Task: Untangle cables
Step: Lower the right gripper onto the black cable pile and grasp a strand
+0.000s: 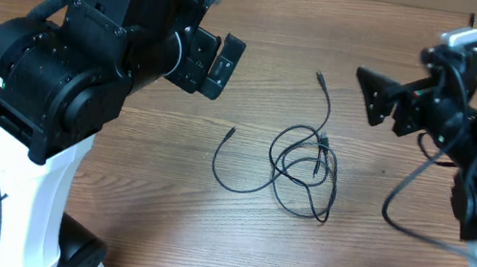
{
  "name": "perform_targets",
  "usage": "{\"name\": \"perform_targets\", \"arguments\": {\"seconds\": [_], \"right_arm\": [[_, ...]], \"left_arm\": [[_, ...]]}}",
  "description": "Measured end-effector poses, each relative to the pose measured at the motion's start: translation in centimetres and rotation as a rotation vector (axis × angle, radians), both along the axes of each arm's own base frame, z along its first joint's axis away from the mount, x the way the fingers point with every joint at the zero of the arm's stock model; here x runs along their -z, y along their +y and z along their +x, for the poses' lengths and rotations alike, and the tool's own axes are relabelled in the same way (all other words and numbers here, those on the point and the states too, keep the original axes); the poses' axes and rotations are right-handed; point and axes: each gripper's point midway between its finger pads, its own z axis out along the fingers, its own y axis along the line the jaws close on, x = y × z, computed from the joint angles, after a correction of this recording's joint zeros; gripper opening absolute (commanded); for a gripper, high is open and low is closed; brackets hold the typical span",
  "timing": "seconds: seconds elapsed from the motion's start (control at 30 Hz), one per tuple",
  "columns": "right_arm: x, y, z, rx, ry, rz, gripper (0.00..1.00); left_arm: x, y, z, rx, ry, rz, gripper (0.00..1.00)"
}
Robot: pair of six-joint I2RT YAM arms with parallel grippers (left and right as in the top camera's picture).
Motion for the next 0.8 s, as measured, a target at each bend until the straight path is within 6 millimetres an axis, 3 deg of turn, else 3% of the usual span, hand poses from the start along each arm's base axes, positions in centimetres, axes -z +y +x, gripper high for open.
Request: {"name": "perform_targets", "arguments": {"seconds": [0.1,0.13,0.2,0.3,0.4,0.7,0.8], "right_arm": [[5.3,0.5,0.9,0.004,0.227,0.051,1.00],[5.8,0.6,1.0,0.003,0.247,0.053,1.00],[8.7,1.0,0.9,-0.012,0.362,0.046,1.00],[12.7,2.3,-0.1,-0.073,0.514,0.009,0.86],[15.9,3.5,-1.9,-0.137,0.645,-0.034,0.86],[18.6,5.1,-5.2,-0.227,0.790,-0.105,0.86],[20.3,5.2,-6.4,-0.238,0.834,-0.128,0.80]], "left_arm": [[0.0,0.0,0.0,0.000,0.000,-0.001,1.00],[0.0,0.0,0.0,0.001,0.000,0.000,1.00],[0.0,0.0,0.0,0.001,0.001,-0.001,1.00],[0.0,-0.1,0.0,0.003,0.002,-0.002,1.00],[0.0,-0.1,0.0,0.004,0.002,-0.003,1.00],[0.1,-0.1,0.0,0.006,0.004,-0.004,1.00],[0.1,-0.1,0.0,0.006,0.005,-0.004,1.00]]}}
